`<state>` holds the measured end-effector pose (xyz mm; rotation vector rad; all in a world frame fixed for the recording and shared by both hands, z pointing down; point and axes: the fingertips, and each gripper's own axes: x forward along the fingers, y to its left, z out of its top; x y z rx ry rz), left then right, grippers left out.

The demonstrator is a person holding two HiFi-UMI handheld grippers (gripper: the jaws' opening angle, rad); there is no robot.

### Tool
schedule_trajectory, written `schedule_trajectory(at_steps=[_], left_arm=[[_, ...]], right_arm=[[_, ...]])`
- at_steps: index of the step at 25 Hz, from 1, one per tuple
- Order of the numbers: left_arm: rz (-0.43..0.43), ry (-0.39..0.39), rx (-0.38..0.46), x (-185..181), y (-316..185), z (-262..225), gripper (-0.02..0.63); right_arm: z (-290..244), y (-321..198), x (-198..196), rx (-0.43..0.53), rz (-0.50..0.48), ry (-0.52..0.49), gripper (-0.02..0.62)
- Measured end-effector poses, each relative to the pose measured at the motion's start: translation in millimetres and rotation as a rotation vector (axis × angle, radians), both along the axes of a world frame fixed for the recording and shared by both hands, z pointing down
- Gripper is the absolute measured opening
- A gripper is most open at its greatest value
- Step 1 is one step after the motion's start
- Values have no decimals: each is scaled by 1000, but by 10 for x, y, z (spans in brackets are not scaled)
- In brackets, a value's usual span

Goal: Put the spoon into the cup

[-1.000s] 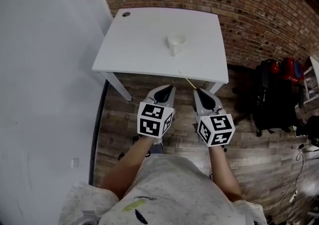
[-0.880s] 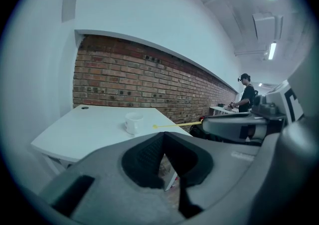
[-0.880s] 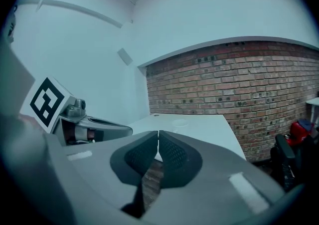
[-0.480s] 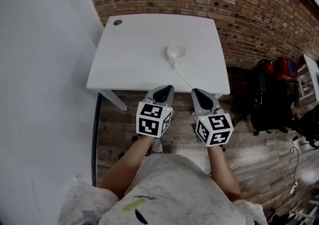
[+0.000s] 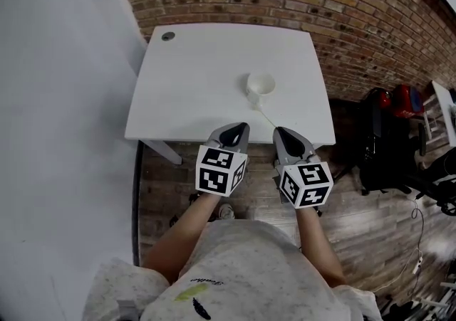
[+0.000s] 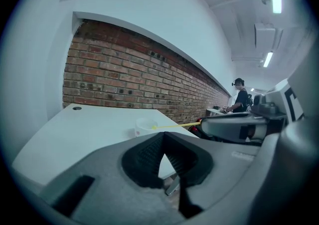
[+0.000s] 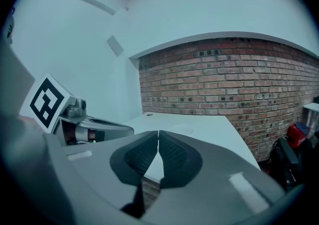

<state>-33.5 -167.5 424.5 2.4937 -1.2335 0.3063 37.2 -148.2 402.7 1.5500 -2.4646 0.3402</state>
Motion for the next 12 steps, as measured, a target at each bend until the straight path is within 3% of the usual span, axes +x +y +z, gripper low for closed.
schedule_trajectory(at_steps=[12], left_arm=[[11, 4, -3, -269, -291, 67, 1]], right_arm=[[21, -343, -123, -3, 63, -12, 15]])
